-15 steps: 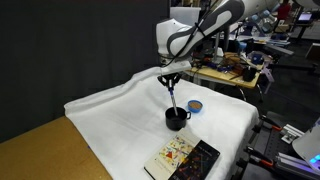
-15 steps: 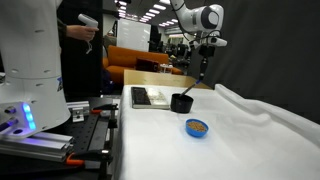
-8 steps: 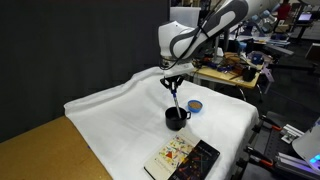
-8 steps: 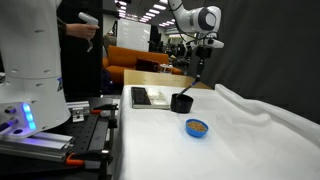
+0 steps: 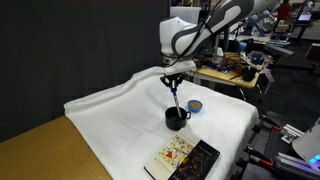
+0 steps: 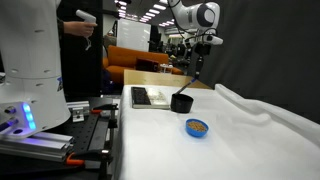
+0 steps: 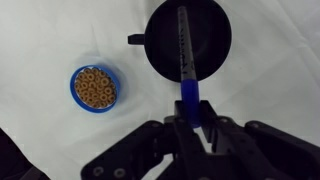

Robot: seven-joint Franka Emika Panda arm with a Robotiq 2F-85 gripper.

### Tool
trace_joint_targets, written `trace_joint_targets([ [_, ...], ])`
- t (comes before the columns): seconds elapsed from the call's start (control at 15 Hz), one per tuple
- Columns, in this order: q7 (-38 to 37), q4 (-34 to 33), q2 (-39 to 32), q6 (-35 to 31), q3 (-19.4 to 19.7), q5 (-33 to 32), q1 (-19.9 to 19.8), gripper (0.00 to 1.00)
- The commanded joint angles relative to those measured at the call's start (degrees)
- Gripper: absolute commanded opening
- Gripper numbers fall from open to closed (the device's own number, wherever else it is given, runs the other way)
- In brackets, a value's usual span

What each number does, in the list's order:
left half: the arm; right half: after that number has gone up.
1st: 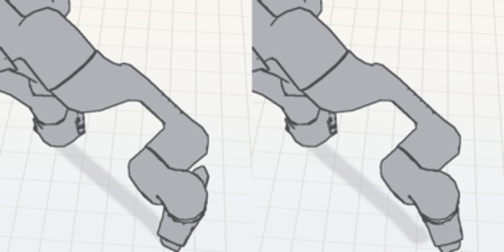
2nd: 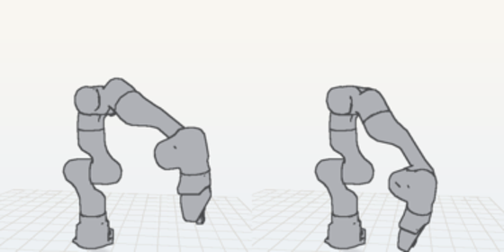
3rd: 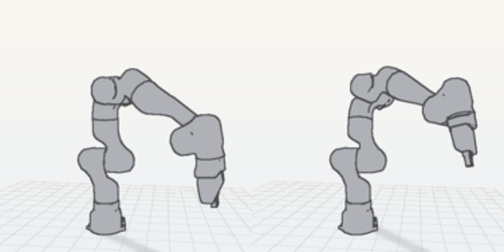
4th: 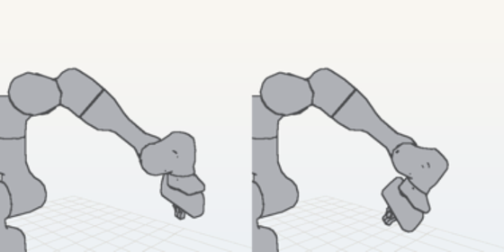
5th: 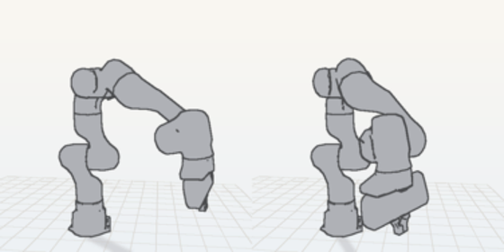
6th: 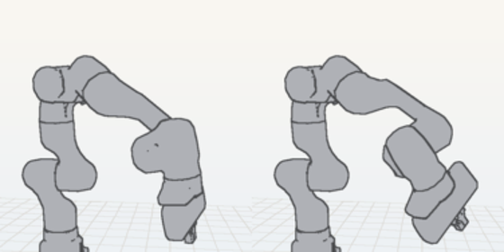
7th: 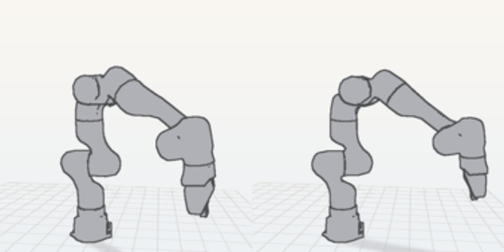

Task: Take the pen out of the black cup and put it on the table

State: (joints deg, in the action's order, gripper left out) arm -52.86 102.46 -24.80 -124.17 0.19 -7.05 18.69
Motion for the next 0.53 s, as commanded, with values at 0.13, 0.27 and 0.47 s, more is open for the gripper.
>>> trace_joint_targets([
  [0.13, 0.35, 5.06, 3.61, -3.32, -1.12, -0.80, -1.00, 0.05],
  [0.27, 0.40, 6.21, 4.43, -3.72, -1.24, -0.91, -1.01, 0.05],
  [0.47, 0.77, 8.25, 5.92, -4.85, -1.53, -0.62, -1.29, 0.05],
])
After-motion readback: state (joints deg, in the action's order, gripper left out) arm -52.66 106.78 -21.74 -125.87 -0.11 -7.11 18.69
